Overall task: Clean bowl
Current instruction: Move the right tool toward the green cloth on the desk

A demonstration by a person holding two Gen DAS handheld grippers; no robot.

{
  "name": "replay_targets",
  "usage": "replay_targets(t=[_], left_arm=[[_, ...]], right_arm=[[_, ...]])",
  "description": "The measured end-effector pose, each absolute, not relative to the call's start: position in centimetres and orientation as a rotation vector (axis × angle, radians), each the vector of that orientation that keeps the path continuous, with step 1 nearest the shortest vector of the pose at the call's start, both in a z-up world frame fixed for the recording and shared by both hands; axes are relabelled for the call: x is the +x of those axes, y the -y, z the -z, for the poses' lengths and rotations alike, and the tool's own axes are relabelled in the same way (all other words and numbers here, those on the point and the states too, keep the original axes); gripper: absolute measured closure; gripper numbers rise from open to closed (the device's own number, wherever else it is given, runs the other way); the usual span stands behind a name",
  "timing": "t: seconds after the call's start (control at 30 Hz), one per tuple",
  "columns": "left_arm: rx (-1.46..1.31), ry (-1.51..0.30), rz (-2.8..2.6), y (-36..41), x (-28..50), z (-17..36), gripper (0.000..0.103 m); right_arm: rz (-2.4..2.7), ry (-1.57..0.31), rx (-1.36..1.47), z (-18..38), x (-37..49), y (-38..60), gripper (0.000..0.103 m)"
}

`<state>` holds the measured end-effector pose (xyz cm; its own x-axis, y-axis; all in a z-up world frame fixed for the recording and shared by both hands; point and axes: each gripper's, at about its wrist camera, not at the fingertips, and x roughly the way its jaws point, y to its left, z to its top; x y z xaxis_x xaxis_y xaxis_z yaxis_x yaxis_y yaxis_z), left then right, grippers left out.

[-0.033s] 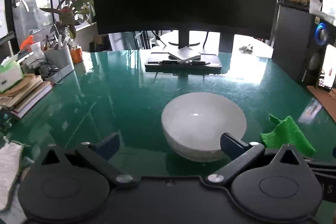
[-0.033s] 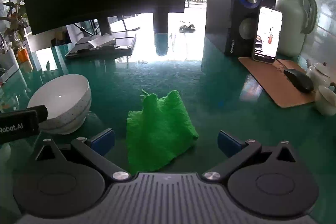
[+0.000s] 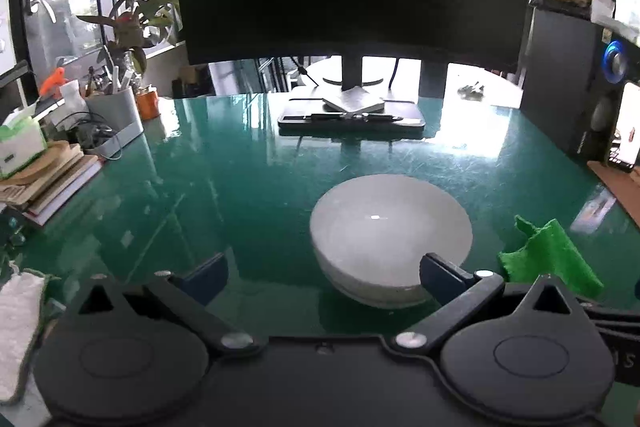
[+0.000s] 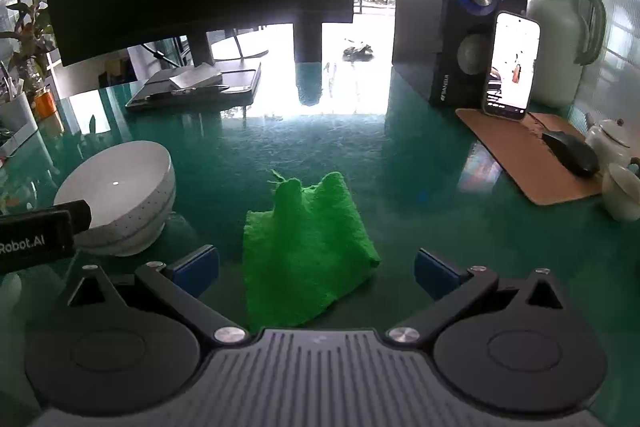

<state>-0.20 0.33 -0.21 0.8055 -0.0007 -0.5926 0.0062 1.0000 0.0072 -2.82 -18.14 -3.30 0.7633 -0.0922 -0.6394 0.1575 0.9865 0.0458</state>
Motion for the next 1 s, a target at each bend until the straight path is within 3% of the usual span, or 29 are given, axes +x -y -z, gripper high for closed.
replay_targets(t=[0.23,0.47,1.0], left_arm=[[0.09,-0.686,-0.073,-0.2,-0.5,1.1,0.0],[0.126,-0.648,-0.075,1.7,-2.5,0.1,0.0],[0.085,-0.61,-0.048,0.3,-3.2,-0.3,0.0]], right_arm=[[0.146,-0.728,0.087,3.6,-2.6,17.7,0.0],[0.122,-0.776,0.201,2.5,-4.0,19.2,0.0],[0.189,-0.827,0.157,2.0,-2.7,19.6,0.0]])
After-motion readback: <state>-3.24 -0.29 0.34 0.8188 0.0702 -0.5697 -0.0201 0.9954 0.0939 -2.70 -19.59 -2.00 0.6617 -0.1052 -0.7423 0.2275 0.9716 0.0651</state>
